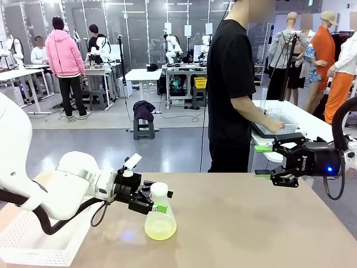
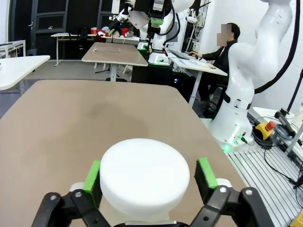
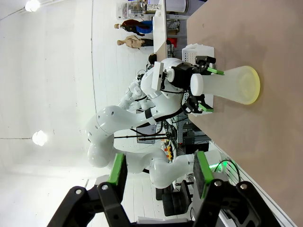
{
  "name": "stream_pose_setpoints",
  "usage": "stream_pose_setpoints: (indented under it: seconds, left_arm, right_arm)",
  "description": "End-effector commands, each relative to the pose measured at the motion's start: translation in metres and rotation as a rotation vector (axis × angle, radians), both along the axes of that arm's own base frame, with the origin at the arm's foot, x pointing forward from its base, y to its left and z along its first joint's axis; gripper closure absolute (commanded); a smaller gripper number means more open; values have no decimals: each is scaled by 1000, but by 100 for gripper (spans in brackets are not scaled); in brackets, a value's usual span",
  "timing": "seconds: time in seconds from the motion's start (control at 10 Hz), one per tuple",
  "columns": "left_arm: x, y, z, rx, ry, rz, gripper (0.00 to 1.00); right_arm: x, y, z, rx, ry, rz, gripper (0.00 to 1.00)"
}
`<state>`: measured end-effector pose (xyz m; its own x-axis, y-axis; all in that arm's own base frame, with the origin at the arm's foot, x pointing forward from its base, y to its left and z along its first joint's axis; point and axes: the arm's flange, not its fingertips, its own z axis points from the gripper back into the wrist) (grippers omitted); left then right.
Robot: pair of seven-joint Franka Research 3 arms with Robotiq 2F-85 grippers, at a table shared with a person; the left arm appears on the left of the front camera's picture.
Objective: Prepare the solutions needed for the experiment.
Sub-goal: When the human places the Big flask in the center of the table, pick up the Big flask and place it in the left Organizing basket.
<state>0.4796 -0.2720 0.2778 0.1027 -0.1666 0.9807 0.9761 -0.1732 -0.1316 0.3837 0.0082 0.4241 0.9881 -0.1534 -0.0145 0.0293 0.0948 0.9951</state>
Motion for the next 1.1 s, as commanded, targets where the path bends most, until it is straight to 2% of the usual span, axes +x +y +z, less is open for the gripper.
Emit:
stream_pose_setpoints:
  seconds: [0.0, 0.1, 0.2, 0.3, 0.4, 0.5, 0.6, 0.7, 0.9, 1.0]
  left_arm:
    - [4, 1, -3, -63, -21, 1, 18]
    - [4, 1, -4, -70, -18, 6, 34]
    - [5, 1, -6, -70, -11, 5, 37]
    - [7, -1, -8, -70, -4, 8, 53]
    - [8, -3, -8, -70, 2, 5, 56]
    - [9, -4, -9, -71, 6, 1, 72]
    - [9, -6, -8, -71, 8, -1, 75]
    - [10, -7, -8, -72, 10, -3, 91]
    - [11, -7, -7, -68, 2, -3, 100]
    - [10, -6, -6, -65, -4, -3, 100]
  right_arm:
    - [-1, 0, 0, 4, -4, 0, 28]
    - [-1, 0, 0, 4, -4, 0, 28]
    - [-1, 0, 0, 4, -4, 0, 28]
    - [-1, 0, 0, 4, -4, 0, 28]
    - [-1, 0, 0, 4, -4, 0, 28]
    - [-1, 0, 0, 4, -4, 0, 28]
    - [-1, 0, 0, 4, -4, 0, 28]
    - [-1, 0, 0, 4, -4, 0, 28]
    - [-1, 0, 0, 4, -4, 0, 28]
    - [-1, 0, 0, 4, -4, 0, 28]
